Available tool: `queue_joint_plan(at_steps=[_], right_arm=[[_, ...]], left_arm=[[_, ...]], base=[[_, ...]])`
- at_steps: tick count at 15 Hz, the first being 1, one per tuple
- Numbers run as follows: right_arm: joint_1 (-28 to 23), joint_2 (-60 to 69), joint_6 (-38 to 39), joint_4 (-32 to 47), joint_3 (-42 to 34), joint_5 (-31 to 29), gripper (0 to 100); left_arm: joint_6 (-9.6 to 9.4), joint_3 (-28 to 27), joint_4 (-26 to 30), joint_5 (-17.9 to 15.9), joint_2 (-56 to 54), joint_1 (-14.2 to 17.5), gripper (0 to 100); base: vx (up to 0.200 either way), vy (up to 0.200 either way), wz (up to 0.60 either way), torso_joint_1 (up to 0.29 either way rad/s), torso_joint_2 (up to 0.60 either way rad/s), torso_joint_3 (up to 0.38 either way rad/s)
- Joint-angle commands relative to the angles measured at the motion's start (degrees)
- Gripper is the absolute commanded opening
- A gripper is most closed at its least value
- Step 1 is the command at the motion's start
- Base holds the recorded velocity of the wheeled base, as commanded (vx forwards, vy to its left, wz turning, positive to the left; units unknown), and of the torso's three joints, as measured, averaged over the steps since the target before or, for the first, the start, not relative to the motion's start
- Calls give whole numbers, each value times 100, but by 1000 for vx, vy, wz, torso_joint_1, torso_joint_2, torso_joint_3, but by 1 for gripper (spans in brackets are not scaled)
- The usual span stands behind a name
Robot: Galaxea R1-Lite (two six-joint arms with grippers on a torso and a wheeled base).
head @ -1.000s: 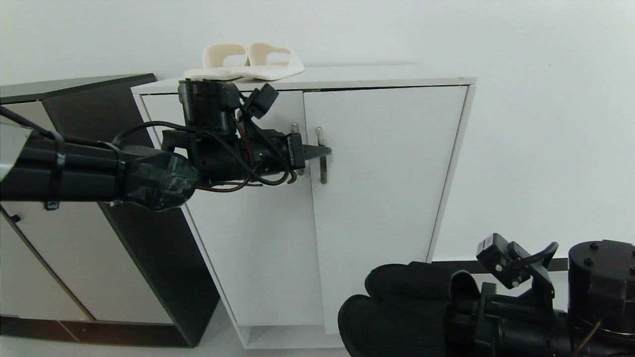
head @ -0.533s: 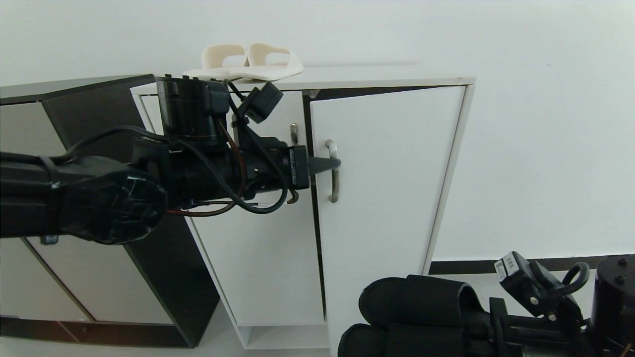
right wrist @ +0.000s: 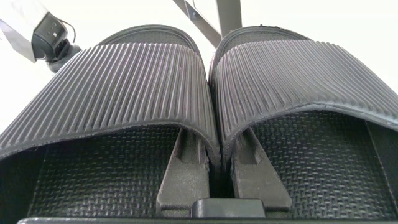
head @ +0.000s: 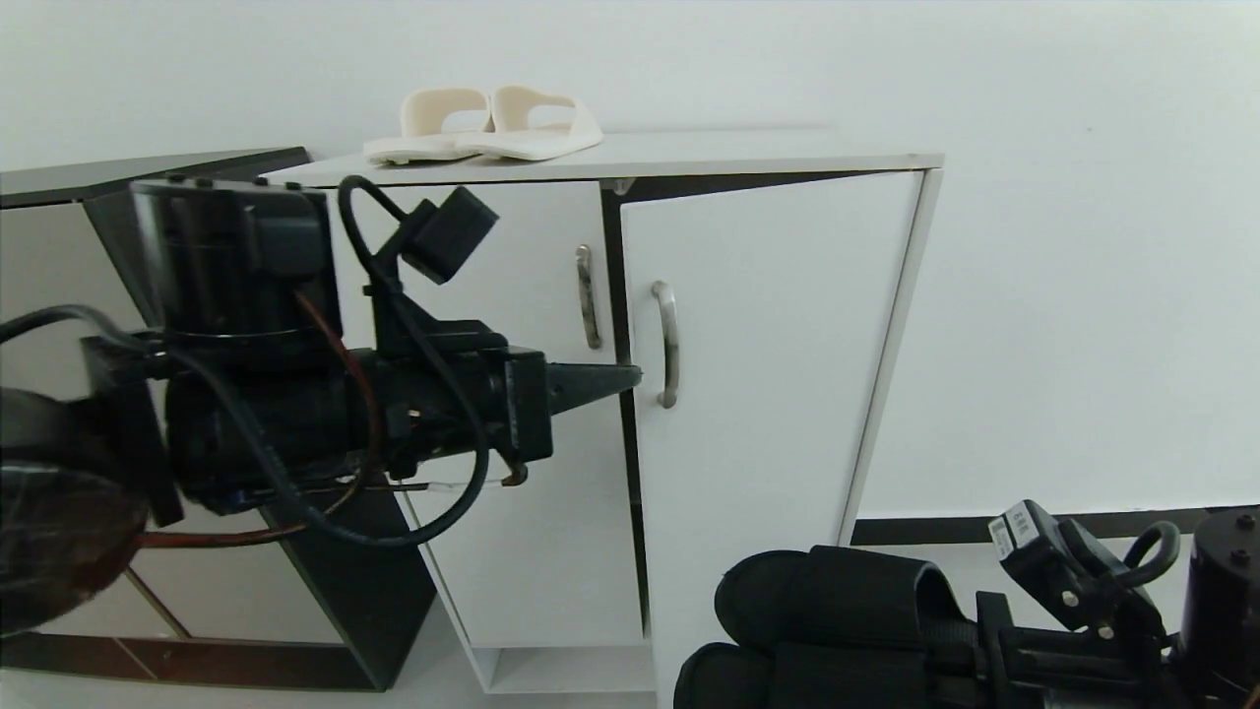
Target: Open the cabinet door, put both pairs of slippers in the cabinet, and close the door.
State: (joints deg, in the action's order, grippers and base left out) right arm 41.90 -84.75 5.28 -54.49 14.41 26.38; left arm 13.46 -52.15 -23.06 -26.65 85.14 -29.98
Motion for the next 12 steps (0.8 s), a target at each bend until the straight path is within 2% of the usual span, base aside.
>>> queue_joint_plan(at_steps=[1, 3, 5, 6, 7, 8, 11, 12], right_arm=[[2, 11, -1, 0, 0, -1, 0], [2, 64, -1, 0, 0, -1, 0], [11, 108, -9, 0, 9, -1, 0], [11, 125, -9, 0, 9, -1, 0], [11, 125, -9, 0, 9, -1, 0], [11, 125, -9, 0, 9, -1, 0], [11, 125, -1, 0, 9, -10, 0], [11, 125, -1, 0, 9, -10, 0]], left_arm=[[25, 241, -31, -25, -621, 352, 0], [25, 56, -58, -69, -542, 633, 0], [43, -366, -445, -60, 47, 897, 0], [60, -436, -497, -60, 152, 915, 0], [236, -753, -559, -69, 504, 923, 0], [298, -999, -559, -69, 794, 923, 0], [307, -1667, -805, -69, 1611, 923, 0], [307, -1684, -822, -69, 1637, 923, 0]], base=[[0, 0, 0, 0, 0, 0], [0, 0, 0, 0, 0, 0], [0, 0, 0, 0, 0, 0], [0, 0, 0, 0, 0, 0], [0, 0, 0, 0, 0, 0], [0, 0, 0, 0, 0, 0], [0, 0, 0, 0, 0, 0], [0, 0, 0, 0, 0, 0]])
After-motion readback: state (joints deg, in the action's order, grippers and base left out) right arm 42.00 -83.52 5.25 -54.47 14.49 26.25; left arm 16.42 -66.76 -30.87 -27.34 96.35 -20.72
